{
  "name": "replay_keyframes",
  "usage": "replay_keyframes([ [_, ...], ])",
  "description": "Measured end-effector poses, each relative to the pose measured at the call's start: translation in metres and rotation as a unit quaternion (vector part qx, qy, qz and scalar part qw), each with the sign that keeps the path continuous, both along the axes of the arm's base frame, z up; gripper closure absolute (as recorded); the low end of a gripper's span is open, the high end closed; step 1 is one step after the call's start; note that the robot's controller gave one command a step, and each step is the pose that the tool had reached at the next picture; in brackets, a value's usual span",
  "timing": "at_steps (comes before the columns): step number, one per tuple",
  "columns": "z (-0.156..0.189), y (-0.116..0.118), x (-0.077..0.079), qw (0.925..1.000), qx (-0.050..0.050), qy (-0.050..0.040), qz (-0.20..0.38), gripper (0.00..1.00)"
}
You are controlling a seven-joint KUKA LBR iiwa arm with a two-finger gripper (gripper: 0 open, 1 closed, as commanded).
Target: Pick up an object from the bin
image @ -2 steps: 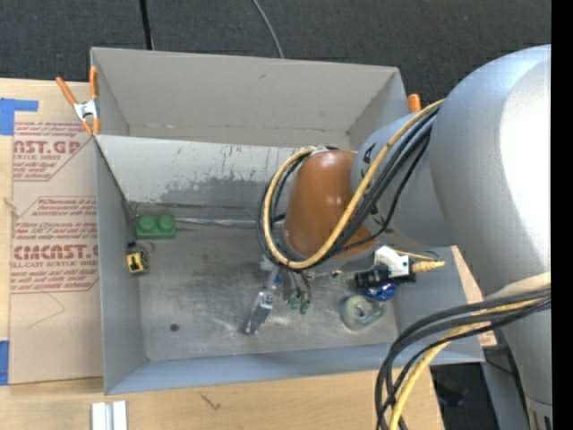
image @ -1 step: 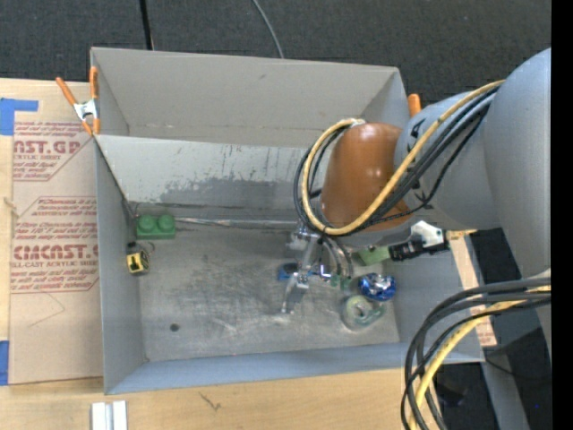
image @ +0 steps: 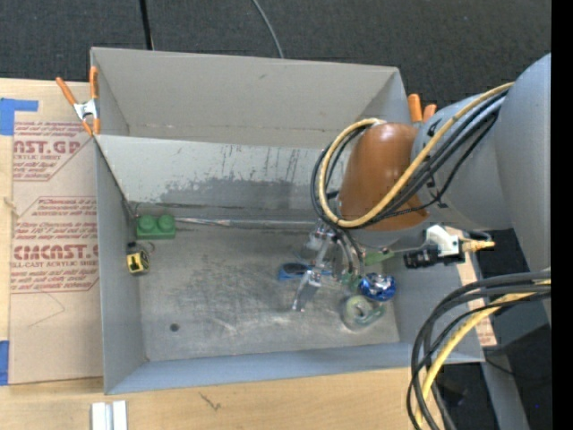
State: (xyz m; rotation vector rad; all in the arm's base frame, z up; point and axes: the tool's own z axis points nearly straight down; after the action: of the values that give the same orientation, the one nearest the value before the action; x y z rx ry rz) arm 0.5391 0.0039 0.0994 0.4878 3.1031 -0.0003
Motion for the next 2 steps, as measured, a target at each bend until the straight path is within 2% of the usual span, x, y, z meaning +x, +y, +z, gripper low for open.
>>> replay_keyframes([
  [1, -0.027, -0.0032, 0.0039, 0.9998, 0.001, -0.0045, -0.018, 0.0],
  [2, -0.0255, -0.0025, 0.0053, 0.9999, 0.001, -0.0021, -0.017, 0.0],
])
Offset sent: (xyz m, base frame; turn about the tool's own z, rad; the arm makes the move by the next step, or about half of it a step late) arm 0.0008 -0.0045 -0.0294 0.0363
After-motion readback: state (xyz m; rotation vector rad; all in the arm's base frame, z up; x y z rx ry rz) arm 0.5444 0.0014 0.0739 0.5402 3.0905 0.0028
